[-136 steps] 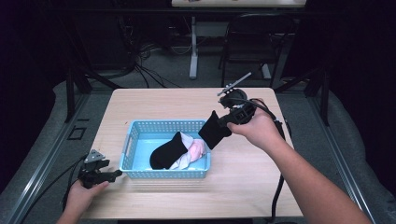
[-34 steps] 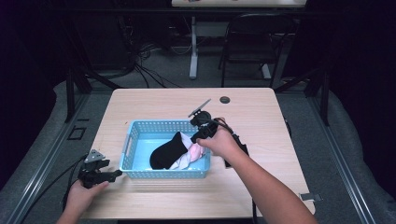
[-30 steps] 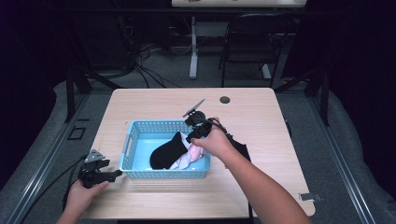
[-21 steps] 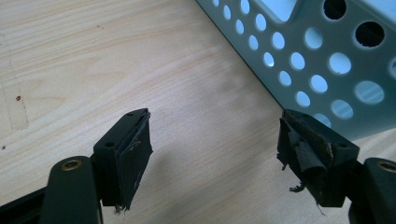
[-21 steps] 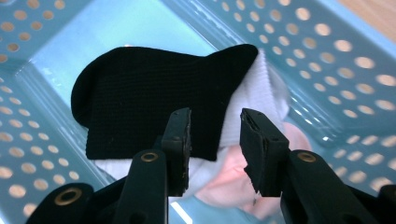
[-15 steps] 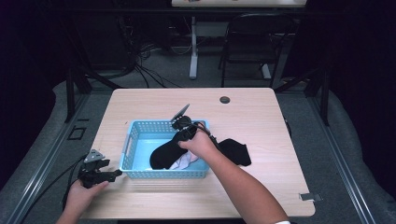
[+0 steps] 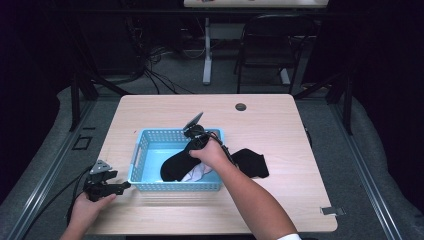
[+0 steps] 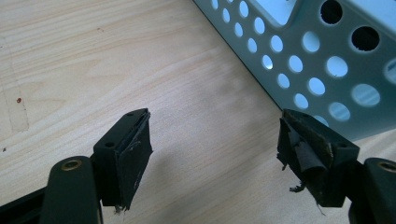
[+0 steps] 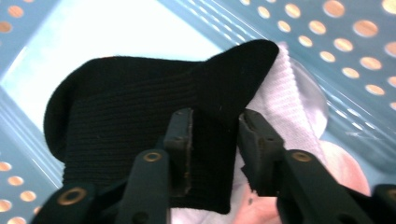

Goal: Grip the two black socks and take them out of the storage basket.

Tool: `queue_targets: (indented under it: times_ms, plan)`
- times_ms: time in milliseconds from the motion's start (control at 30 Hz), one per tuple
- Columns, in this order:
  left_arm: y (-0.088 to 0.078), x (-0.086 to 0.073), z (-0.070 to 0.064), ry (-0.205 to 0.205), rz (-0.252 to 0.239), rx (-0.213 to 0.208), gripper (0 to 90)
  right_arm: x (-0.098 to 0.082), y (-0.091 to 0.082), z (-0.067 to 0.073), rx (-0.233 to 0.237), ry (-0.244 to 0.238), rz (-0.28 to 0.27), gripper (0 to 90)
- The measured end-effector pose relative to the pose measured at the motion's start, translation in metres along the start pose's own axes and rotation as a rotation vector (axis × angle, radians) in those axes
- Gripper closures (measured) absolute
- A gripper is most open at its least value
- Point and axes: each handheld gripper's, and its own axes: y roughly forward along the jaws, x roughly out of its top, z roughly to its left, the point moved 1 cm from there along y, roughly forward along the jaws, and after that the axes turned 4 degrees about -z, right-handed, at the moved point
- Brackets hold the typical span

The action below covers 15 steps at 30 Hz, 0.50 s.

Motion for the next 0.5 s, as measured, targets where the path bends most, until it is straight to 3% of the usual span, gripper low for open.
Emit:
queue_targets:
  times_ms: [33,133,233,500]
  plan:
    - [0.000,0.000,0.000,0.000,0.000,0.000,25.8,0.001,-0.002,0.000,0.002,-0.024,0.012,69.5]
    - [0.000,0.000,0.000,0.000,0.001,0.000,25.8,0.001,-0.002,0.003,-0.002,-0.036,-0.006,75.3]
    - [0.000,0.000,0.000,0.000,0.000,-0.001,25.8,0.000,-0.006,0.008,-0.025,-0.091,-0.015,84.3]
    - [0.000,0.000,0.000,0.005,0.004,-0.001,25.8,-0.001,-0.027,0.021,0.002,-0.132,-0.101,87.2]
